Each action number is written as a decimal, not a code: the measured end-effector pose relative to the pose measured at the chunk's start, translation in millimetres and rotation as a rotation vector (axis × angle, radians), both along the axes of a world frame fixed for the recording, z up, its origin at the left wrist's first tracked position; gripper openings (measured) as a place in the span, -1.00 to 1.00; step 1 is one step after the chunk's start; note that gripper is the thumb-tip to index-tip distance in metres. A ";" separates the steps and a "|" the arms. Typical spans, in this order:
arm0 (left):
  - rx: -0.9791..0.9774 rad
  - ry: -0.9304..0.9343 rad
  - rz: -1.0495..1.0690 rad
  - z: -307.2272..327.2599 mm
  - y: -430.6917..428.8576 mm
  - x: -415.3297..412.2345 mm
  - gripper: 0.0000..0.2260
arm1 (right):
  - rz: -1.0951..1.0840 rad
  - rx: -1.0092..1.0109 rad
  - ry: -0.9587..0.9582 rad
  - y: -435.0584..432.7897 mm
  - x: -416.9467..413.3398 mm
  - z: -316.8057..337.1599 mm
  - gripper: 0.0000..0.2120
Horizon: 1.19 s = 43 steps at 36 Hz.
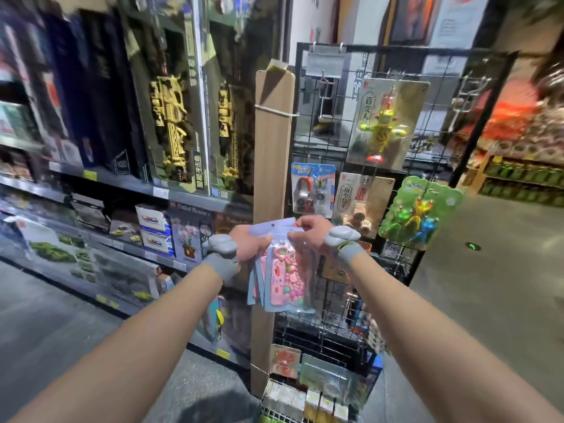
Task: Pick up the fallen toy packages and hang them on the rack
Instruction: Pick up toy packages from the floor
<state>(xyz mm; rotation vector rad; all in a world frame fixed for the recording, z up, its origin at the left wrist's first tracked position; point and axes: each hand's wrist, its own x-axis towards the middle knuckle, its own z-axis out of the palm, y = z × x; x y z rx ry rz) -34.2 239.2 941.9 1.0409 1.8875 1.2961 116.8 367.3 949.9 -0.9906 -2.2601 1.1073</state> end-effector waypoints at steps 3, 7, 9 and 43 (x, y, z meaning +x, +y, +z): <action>0.027 0.035 -0.006 13.4 10.5 -4.1 -0.82 | -0.017 0.041 0.022 4.9 1.5 15.9 -0.91; 0.021 0.023 -0.035 28.7 16.2 -9.2 -0.75 | -0.037 0.064 0.060 4.9 1.0 35.9 -0.92; 0.024 0.070 -0.055 39.0 19.4 -10.7 -0.78 | -0.062 0.090 0.062 8.2 0.1 46.3 -0.90; 0.199 0.285 0.138 189.3 7.0 -47.6 -0.75 | -0.226 0.353 0.419 52.9 -15.2 251.2 -0.93</action>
